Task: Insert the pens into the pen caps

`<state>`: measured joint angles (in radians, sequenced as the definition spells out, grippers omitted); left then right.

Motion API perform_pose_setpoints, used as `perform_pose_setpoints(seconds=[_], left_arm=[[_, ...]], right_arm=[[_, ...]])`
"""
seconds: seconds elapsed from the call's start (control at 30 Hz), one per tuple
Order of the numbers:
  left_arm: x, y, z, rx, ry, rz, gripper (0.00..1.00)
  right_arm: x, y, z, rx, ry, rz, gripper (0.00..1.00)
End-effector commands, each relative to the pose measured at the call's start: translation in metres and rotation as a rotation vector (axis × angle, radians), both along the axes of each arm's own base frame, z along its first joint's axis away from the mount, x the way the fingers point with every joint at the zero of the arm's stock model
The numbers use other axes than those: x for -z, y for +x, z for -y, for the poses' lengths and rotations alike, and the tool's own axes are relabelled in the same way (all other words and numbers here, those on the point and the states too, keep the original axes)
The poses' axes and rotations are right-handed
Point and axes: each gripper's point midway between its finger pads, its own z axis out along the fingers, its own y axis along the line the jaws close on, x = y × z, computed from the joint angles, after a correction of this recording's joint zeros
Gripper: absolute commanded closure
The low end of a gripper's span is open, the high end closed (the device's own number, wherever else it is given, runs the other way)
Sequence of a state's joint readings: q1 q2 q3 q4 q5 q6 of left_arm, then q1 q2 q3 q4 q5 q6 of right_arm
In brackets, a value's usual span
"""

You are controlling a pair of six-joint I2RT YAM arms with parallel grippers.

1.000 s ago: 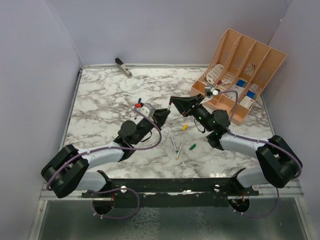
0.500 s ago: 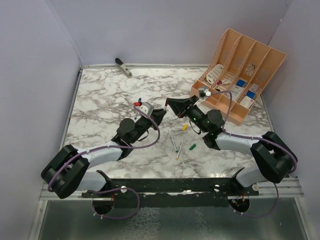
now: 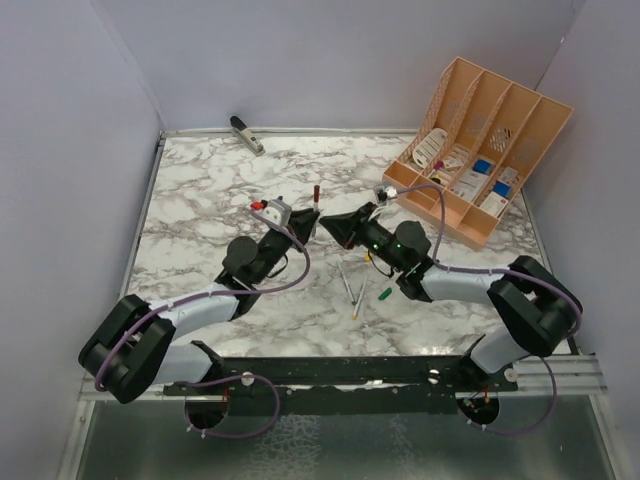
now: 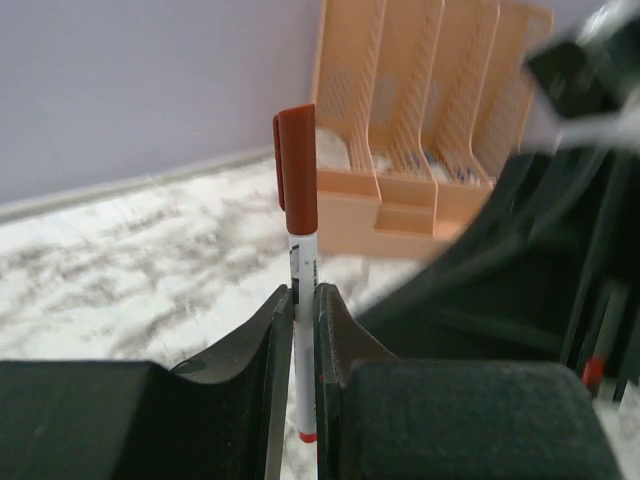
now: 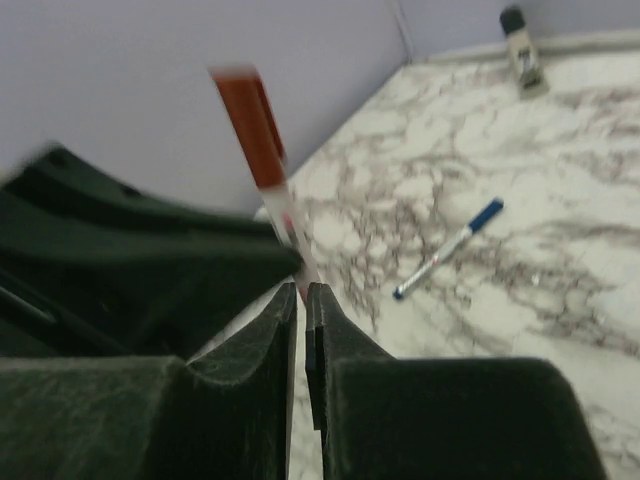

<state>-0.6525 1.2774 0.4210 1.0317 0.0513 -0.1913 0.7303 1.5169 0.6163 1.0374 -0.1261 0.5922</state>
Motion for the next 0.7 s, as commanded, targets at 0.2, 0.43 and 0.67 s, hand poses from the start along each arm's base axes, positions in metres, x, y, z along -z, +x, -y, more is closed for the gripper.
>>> perform_pose_setpoints(seconds=[0.2, 0.43, 0.67], left_arm=[[-0.048, 0.004, -0.024, -0.087, -0.142, 0.097, 1.0], [-0.027, 0.012, -0.034, -0.16, -0.08, 0.034, 1.0], [0.05, 0.068, -0.036, -0.247, 0.17, -0.322, 1.0]], right_arm=[[0.051, -0.014, -0.019, -0.078, -0.141, -0.113, 0.99], [0.03, -0.006, -0.001, 0.023, -0.163, -0.058, 0.98], [0.007, 0.014, 0.051, 0.304, -0.219, -0.044, 0.98]])
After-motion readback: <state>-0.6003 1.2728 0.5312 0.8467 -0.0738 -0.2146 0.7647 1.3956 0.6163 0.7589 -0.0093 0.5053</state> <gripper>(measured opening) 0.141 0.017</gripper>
